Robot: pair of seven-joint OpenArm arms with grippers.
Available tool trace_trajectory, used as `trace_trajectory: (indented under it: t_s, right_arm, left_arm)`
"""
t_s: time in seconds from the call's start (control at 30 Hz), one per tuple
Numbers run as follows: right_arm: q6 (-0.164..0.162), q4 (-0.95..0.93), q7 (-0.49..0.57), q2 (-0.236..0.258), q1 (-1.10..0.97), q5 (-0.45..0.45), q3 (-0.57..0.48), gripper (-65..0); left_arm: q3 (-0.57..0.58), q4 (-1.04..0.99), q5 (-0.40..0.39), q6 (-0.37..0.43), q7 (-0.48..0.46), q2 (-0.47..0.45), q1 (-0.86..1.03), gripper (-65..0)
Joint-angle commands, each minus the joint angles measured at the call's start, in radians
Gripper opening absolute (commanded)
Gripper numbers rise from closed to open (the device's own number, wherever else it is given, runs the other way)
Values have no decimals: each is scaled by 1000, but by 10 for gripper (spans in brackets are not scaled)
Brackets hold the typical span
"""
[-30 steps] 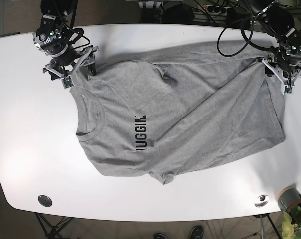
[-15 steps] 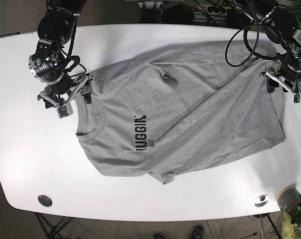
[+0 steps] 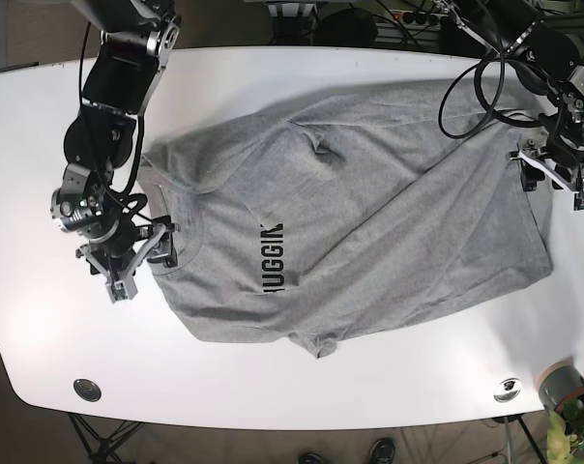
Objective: Fold the T-shirt properly
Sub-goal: 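Release the shirt and move the right gripper along the collar edge, then grasp the shirt hem corners with both grippers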
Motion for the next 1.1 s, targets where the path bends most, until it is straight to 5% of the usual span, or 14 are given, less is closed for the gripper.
trace_trajectory:
  t_s: [0.0, 0.43, 0.8, 0.9, 1.07]
  right_arm:
    - [0, -102, 30, 38, 72, 8, 4, -197]
    - [-3, -731, 364, 125, 296, 6, -7, -197]
    - [-3, -818, 396, 73, 304, 6, -8, -198]
    - [-29, -818, 396, 48, 301, 5, -8, -201]
    - [-61, -817, 416, 18, 293, -61, -8, -354]
  left_arm:
    - [33, 15, -15, -1, -21, -19, -14, -319]
    - [57, -10, -15, -1, -177, -16, 2, -319]
    - [57, -153, -15, -1, -177, -70, -6, -319]
    - [57, -176, -15, -1, -179, -91, -7, -319]
    - [51, -257, -14, -1, -179, -153, -64, -319]
